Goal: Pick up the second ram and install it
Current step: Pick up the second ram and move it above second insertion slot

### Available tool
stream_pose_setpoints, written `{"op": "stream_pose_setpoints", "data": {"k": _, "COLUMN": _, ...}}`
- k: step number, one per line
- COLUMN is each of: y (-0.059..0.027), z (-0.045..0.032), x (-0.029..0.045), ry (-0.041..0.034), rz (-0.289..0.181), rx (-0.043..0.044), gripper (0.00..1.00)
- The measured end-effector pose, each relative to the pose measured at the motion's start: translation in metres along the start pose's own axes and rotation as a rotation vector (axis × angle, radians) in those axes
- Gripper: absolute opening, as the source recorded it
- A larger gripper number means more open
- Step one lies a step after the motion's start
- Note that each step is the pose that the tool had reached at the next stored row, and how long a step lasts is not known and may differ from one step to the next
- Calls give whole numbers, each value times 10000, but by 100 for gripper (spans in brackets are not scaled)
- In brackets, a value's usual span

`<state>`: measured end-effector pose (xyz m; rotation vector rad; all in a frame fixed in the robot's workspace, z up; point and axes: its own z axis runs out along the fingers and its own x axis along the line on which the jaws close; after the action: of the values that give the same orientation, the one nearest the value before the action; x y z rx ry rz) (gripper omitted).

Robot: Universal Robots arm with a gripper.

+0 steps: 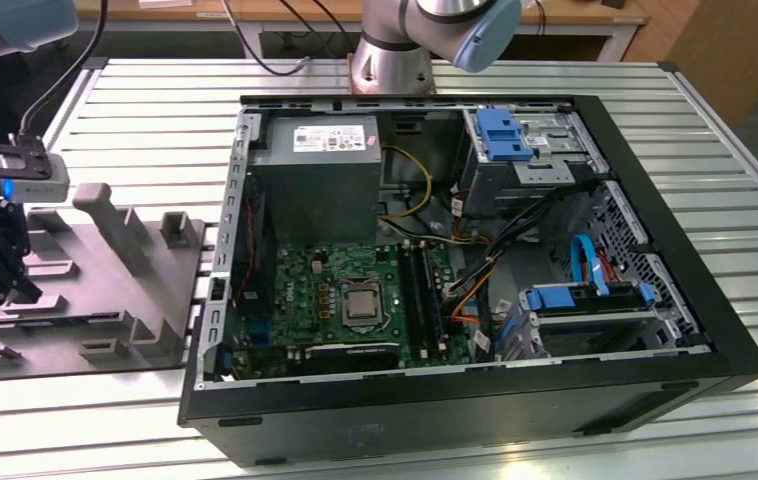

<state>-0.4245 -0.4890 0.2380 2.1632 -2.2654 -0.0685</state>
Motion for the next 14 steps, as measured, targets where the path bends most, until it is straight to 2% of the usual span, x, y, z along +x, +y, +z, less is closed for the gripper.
{"op": "stream_pose_setpoints", "data": {"k": 7, "y": -2, "z": 35, "x": 40, "ry": -1, "rz": -57, "rx": 59, "gripper": 10}}
{"op": "stream_pose_setpoints", "data": {"k": 14, "y": -2, "z": 39, "x": 43, "ry": -1, "rz": -59, "rx": 64, "gripper": 10}}
